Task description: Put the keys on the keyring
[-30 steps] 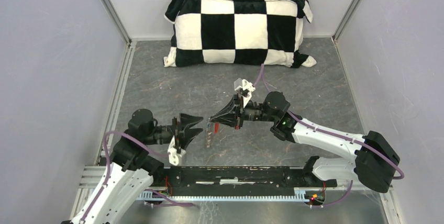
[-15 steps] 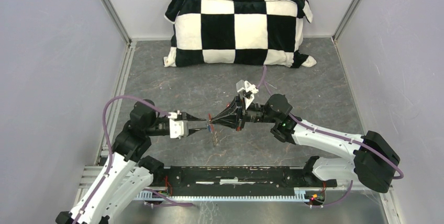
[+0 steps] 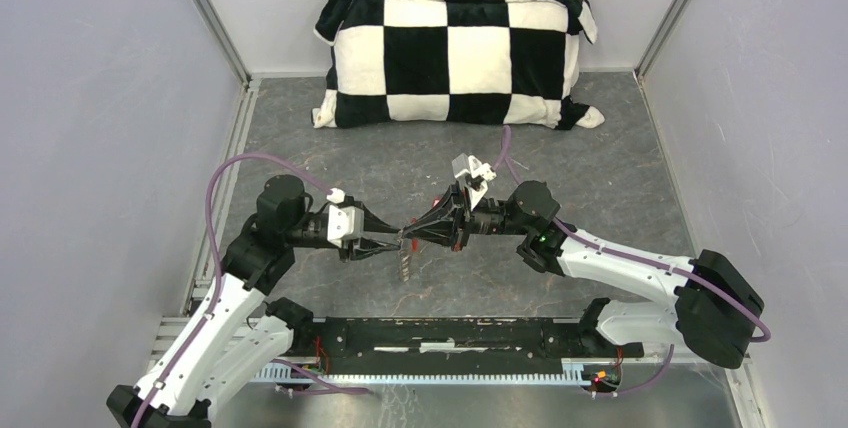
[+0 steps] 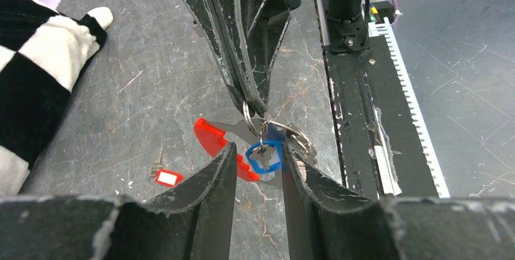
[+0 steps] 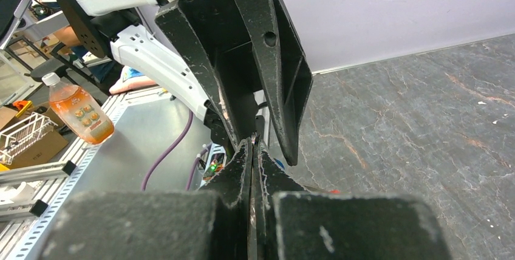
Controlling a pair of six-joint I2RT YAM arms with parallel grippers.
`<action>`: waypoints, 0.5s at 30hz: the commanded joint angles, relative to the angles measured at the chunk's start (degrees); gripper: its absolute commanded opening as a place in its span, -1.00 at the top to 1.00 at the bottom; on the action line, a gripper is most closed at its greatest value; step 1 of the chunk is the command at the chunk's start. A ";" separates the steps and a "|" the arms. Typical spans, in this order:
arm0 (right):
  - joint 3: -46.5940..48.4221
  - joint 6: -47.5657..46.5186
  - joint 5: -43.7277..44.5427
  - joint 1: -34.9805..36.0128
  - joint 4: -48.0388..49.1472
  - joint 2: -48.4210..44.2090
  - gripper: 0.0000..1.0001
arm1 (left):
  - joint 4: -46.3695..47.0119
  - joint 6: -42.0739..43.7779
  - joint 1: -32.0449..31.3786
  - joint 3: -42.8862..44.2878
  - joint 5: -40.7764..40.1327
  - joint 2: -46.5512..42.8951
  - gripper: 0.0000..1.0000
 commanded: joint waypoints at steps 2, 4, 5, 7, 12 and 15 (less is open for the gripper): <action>0.25 -1.38 -0.85 -0.02 1.53 -0.49 1.00 | -0.79 -0.53 0.11 3.00 2.65 -0.40 0.21; 0.41 -1.49 -1.09 -0.07 1.49 -0.40 1.00 | -1.31 0.21 0.12 3.15 2.75 -0.04 0.26; 0.56 -1.59 -1.31 -0.07 1.33 -0.22 1.00 | -1.56 0.50 0.16 3.21 2.79 0.13 0.28; 0.87 -1.99 -1.67 0.02 0.47 0.01 1.00 | -1.62 0.89 0.11 3.32 2.74 0.34 0.38; 1.29 -2.54 -2.00 0.35 -0.22 0.54 1.00 | -1.63 1.17 0.11 3.30 2.70 0.92 0.62; 1.73 -2.69 -2.08 0.63 -0.37 1.04 1.00 | -1.64 1.21 0.10 3.18 3.11 1.31 0.70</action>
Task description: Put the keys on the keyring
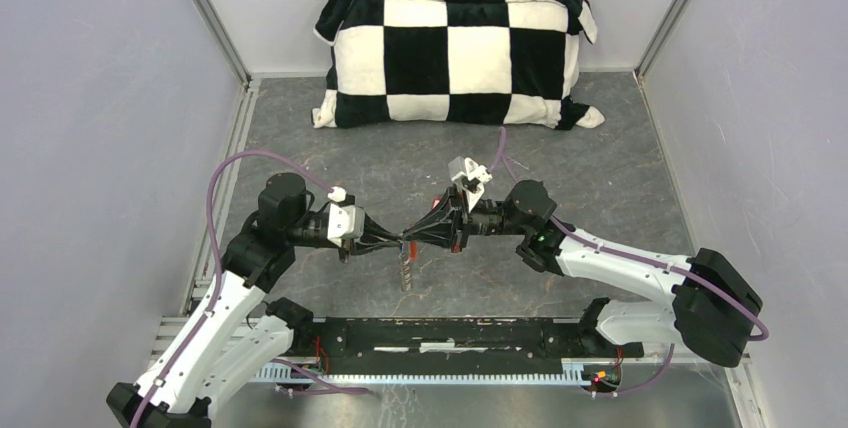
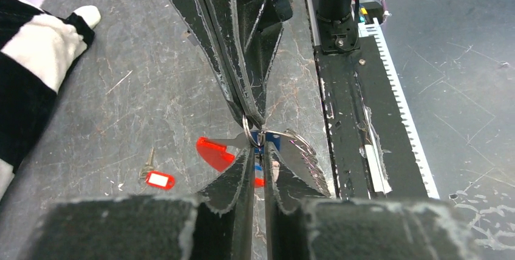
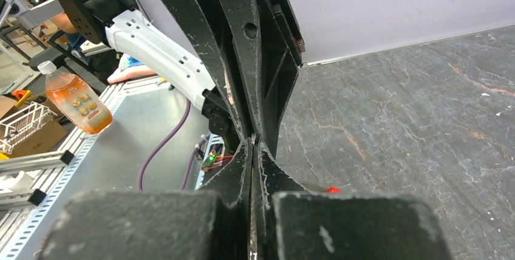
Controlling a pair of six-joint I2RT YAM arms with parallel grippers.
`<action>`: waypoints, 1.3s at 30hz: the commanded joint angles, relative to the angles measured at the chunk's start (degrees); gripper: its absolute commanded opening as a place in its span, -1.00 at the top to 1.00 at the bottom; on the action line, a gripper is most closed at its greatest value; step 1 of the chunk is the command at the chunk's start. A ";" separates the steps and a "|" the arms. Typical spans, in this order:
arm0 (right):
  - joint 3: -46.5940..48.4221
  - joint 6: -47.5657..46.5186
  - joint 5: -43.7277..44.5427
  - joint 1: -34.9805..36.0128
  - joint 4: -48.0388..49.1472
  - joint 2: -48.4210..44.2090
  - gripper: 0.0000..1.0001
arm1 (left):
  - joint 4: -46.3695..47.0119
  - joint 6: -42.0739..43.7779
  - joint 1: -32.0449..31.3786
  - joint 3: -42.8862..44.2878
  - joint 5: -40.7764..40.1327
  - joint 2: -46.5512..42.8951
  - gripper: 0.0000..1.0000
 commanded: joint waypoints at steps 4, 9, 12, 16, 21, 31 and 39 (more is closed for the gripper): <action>2.17 -1.50 -0.68 1.02 1.26 0.91 1.00 | -0.01 0.60 0.11 2.29 1.74 0.74 0.78; 2.96 -3.59 -1.16 1.22 -2.10 0.47 0.56 | -1.41 1.88 0.11 2.74 1.98 1.08 0.96; 6.79 -10.75 -2.14 0.97 -14.74 -1.12 0.24 | -5.16 6.14 0.11 3.48 1.35 1.48 0.96; 16.20 -23.37 -5.23 0.19 -35.52 -0.14 0.10 | -9.66 11.19 0.12 4.67 -0.10 2.63 0.96; 26.47 -32.64 -6.05 -0.55 -53.98 2.84 0.13 | -12.84 15.07 0.11 5.60 -0.47 3.70 0.96; 37.60 -40.00 -2.63 1.20 -70.78 7.73 0.10 | -12.91 14.29 0.09 6.03 -2.64 4.40 0.96; 41.38 -39.24 2.24 4.19 -71.94 11.14 0.10 | -12.85 14.57 0.11 6.56 -4.51 5.73 0.96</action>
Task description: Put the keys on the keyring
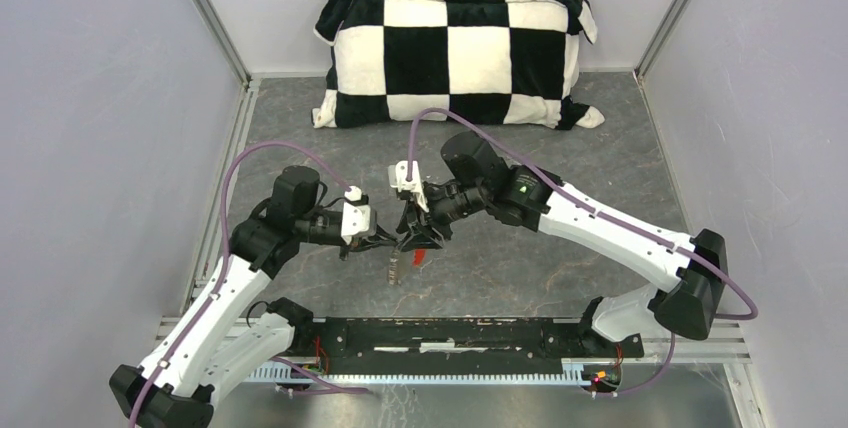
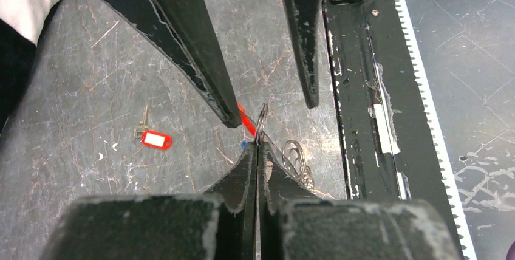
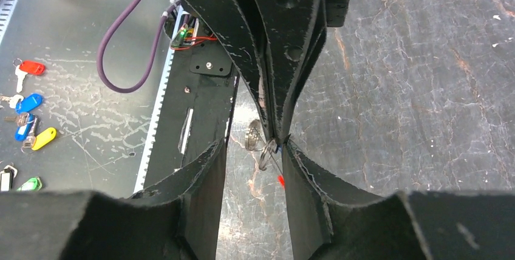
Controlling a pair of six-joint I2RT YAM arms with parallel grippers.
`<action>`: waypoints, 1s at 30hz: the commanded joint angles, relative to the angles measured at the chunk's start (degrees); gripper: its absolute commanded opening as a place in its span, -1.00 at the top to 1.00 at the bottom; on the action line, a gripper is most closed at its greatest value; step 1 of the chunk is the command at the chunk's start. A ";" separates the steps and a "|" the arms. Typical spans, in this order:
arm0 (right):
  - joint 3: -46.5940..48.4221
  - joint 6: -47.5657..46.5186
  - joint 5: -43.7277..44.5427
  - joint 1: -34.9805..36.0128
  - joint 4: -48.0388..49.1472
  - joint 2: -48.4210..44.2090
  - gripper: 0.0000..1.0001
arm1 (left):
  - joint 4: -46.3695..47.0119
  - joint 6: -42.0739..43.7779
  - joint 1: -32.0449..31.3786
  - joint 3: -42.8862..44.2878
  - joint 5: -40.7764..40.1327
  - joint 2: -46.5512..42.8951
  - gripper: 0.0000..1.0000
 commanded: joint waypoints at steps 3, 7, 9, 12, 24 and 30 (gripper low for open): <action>3.61 0.34 3.90 0.95 -0.61 1.31 0.14 | 0.50 2.09 -0.04 2.87 -0.67 -0.05 0.96; 3.84 0.57 5.78 0.98 -0.79 1.85 0.24 | 0.48 2.34 0.00 2.62 -0.66 -0.44 0.96; 3.89 0.66 6.23 1.03 -0.63 1.91 0.27 | 0.46 2.53 0.00 2.67 -0.61 -0.52 0.96; 4.05 0.66 6.59 1.02 -0.62 2.14 0.30 | 0.50 2.71 0.00 2.77 -0.38 -0.60 0.96; 5.46 -0.27 4.69 1.01 -2.93 3.82 0.71 | 0.45 2.73 0.00 3.12 -0.25 -0.80 0.96; 6.22 -0.04 5.29 0.94 -2.83 3.88 1.00 | 0.49 3.10 -0.04 3.05 -0.42 -1.02 0.95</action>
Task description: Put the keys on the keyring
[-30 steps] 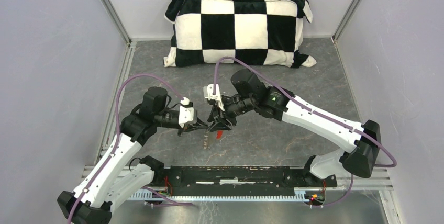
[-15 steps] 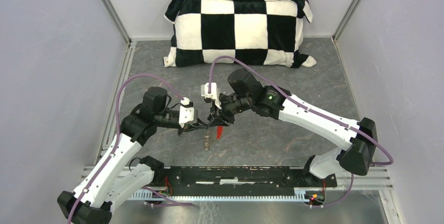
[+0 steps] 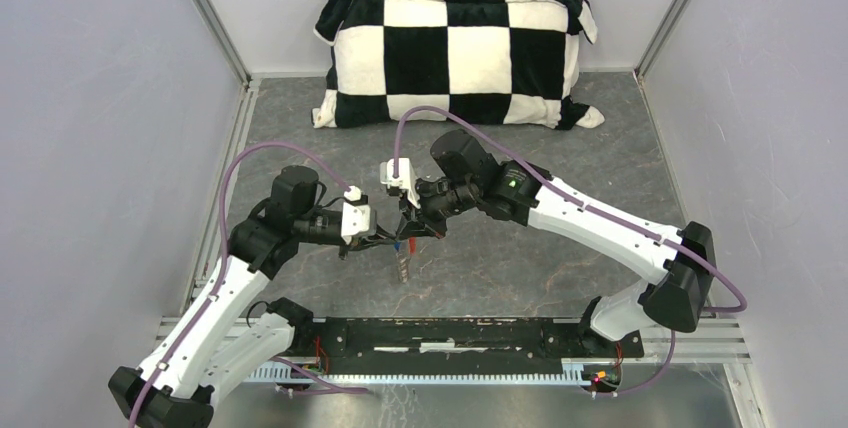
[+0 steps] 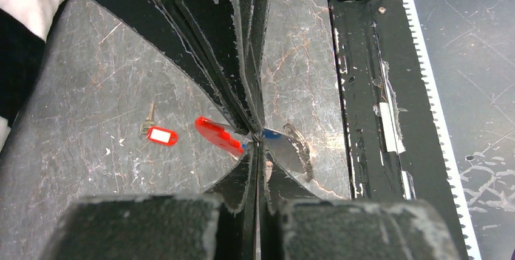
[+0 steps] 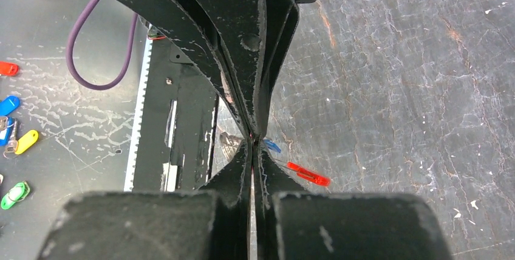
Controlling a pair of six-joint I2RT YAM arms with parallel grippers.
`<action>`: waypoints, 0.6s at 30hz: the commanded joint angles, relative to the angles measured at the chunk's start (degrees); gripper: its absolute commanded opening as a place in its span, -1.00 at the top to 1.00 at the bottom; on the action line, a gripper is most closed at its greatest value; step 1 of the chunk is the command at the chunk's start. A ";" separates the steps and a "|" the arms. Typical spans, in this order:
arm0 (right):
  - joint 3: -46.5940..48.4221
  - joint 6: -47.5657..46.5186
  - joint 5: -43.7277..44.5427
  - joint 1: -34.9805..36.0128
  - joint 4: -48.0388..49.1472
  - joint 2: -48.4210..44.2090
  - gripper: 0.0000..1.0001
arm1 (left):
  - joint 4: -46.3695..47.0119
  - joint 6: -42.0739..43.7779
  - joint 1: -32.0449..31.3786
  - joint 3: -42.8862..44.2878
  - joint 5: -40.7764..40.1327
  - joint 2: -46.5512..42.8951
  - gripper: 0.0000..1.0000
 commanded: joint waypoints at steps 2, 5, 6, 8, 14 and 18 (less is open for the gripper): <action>1.86 1.34 0.36 -0.29 3.15 -0.69 1.00 | 0.94 2.99 -0.04 2.51 0.66 -0.97 0.74; -1.81 5.69 -0.34 -1.49 10.49 -3.19 1.00 | 0.89 3.51 0.00 1.68 -0.44 -1.78 0.22; -4.10 7.92 -0.87 -1.87 14.01 -4.31 0.99 | 0.89 3.78 0.00 1.34 -0.66 -2.36 -0.02; -9.54 12.27 -2.37 -2.42 23.23 -7.30 1.00 | 1.97 3.39 0.00 0.19 -0.79 -3.61 -0.25; -19.45 22.22 -4.11 -2.58 42.69 -11.34 1.00 | 12.56 -5.36 0.00 -5.44 -1.71 -8.21 -0.47; -24.05 26.57 -3.92 -2.66 51.14 -12.65 1.00 | 15.89 -10.83 0.00 -6.30 -1.64 -7.56 -0.39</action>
